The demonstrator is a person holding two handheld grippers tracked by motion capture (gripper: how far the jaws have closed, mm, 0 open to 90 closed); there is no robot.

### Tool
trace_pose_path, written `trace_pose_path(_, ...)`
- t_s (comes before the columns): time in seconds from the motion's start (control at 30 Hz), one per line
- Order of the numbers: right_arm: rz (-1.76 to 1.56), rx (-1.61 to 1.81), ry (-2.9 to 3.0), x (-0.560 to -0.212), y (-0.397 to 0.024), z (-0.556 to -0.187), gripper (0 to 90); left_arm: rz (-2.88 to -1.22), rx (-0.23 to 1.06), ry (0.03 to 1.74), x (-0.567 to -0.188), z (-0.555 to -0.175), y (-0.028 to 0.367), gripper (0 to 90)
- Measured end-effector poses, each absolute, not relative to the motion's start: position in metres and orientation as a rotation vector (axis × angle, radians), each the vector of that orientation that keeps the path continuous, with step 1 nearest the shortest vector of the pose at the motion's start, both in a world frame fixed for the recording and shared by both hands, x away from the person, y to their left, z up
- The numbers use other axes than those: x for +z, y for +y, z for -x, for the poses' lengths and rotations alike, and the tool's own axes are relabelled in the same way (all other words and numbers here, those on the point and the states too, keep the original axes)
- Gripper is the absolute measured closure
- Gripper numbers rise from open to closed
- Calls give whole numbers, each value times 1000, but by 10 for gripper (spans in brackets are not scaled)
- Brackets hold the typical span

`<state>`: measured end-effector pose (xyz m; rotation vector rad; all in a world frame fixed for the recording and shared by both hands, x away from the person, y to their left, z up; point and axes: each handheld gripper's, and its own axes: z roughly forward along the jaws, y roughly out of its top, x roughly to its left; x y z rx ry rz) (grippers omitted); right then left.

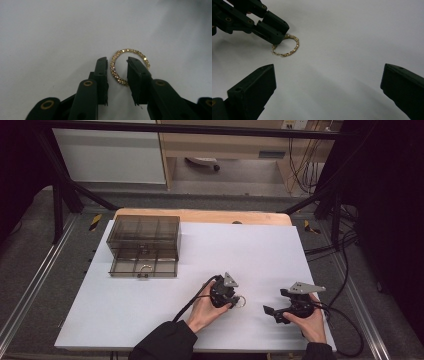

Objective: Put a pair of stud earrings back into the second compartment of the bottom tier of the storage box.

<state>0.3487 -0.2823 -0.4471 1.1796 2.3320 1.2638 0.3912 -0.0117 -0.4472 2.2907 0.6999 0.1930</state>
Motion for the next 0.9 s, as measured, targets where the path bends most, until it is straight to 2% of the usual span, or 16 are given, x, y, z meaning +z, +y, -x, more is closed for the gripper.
trace_pose_path(0.07,-1180,1263,2332,-447,-282,-349,7,-2292,190,704,-447,-391,-12,755)
trace_pose_path(0.47,-1182,1267,2331,-447,-282,-349,7,-2316,214,715,-446,-390,-21,854)
trace_pose_path(0.9,-1181,1266,2330,-447,-282,-349,7,-2323,199,703,-445,-392,-20,867)
